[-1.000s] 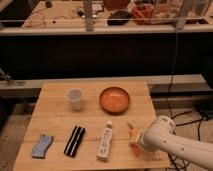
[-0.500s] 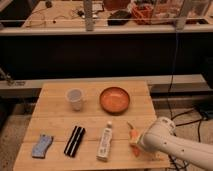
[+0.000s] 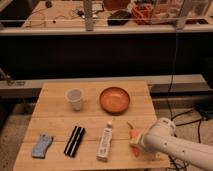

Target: Drag the pepper across the table

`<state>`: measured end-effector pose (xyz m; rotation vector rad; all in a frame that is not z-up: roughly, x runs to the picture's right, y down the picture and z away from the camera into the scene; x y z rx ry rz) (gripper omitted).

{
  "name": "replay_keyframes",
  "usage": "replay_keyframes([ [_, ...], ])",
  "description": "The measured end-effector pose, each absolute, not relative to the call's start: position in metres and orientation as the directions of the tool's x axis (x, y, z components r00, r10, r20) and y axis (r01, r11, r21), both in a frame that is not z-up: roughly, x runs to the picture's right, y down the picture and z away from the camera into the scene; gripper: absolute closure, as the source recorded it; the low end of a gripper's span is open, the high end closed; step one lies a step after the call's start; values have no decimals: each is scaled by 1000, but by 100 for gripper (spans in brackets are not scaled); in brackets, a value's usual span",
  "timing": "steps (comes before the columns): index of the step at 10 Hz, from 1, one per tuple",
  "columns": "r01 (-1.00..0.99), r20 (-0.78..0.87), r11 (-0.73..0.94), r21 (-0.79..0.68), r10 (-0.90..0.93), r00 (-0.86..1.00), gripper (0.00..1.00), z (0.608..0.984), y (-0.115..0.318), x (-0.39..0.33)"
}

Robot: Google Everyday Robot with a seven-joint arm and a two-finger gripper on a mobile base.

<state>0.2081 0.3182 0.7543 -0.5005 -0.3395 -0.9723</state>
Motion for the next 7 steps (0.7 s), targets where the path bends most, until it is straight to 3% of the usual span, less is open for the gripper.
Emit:
replay_keyframes([
  [2, 852, 487, 463, -247, -700, 522, 36, 755, 319, 207],
  [5, 851, 487, 465, -244, -700, 523, 44, 755, 319, 207],
  [7, 851, 488, 466, -243, -699, 522, 65, 757, 316, 210],
])
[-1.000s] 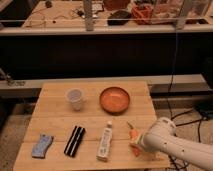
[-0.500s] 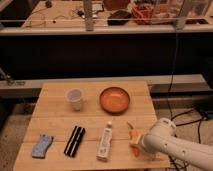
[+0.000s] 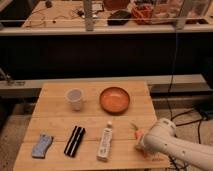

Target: Drag the pepper across the table

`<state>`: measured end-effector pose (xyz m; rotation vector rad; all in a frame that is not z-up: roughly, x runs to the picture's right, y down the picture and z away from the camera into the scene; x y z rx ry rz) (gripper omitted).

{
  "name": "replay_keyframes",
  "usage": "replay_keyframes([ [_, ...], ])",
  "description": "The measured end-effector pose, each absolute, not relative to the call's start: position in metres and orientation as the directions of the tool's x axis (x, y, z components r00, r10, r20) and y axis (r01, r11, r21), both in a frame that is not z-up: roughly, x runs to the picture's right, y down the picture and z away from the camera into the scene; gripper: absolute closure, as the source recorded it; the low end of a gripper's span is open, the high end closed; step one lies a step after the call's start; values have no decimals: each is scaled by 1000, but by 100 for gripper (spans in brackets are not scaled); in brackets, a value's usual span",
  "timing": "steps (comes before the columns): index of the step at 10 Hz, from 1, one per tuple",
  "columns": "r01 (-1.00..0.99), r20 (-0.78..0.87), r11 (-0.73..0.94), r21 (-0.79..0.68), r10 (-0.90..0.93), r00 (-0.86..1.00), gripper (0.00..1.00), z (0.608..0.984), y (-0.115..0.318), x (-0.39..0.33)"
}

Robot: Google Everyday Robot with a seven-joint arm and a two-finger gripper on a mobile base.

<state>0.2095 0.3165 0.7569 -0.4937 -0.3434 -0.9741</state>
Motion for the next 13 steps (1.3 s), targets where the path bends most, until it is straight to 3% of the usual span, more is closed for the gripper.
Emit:
replay_keyframes([
  [3, 848, 493, 467, -250, -692, 527, 95, 760, 312, 214],
  [13, 840, 476, 476, -259, -694, 540, 97, 783, 287, 218],
])
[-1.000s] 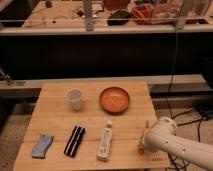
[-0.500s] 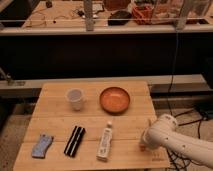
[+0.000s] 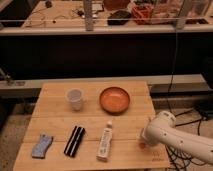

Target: Drag the pepper across the table

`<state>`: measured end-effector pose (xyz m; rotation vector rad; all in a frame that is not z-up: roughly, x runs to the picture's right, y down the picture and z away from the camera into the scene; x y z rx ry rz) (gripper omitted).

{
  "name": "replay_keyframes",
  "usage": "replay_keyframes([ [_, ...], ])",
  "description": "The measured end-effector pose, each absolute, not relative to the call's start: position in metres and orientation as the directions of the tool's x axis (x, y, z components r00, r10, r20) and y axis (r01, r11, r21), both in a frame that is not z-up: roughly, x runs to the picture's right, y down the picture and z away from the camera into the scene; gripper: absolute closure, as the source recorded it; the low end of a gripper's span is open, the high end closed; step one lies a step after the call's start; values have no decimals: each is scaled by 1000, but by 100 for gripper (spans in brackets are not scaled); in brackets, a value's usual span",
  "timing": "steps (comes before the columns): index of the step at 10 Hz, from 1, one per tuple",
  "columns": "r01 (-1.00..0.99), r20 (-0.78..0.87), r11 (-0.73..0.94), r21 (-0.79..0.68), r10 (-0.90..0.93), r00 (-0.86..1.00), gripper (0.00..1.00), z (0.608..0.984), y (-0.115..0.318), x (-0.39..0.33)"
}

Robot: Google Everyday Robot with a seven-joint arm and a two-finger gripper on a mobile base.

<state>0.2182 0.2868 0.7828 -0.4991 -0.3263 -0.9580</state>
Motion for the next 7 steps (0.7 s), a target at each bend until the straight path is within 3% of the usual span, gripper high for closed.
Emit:
replay_keyframes([
  [7, 840, 467, 475, -263, -699, 541, 97, 798, 270, 210],
])
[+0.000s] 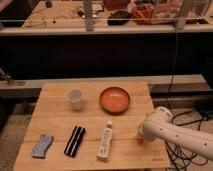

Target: Drag the pepper across the table

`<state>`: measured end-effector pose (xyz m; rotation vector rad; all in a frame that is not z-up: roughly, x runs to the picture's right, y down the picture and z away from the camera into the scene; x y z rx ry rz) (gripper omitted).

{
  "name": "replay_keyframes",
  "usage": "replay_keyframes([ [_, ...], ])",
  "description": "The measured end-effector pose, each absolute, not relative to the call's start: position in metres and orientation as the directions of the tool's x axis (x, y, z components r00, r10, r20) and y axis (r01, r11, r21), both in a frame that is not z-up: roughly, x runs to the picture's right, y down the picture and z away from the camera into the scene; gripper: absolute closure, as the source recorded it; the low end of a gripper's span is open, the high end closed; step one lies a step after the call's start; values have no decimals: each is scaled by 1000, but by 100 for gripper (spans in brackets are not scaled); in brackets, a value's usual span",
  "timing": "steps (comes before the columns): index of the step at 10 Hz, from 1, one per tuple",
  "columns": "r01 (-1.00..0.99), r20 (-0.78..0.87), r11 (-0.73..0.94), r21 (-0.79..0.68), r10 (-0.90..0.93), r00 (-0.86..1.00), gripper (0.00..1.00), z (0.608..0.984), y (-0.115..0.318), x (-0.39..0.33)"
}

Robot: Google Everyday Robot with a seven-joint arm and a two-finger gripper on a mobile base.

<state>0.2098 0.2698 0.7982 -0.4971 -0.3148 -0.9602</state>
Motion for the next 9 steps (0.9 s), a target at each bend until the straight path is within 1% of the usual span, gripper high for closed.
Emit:
replay_keyframes([
  [1, 843, 467, 473, -256, -703, 536, 97, 804, 263, 203],
  [6, 843, 468, 473, -256, -703, 536, 97, 808, 257, 198],
  [9, 855, 477, 460, -241, -711, 517, 97, 816, 244, 181],
])
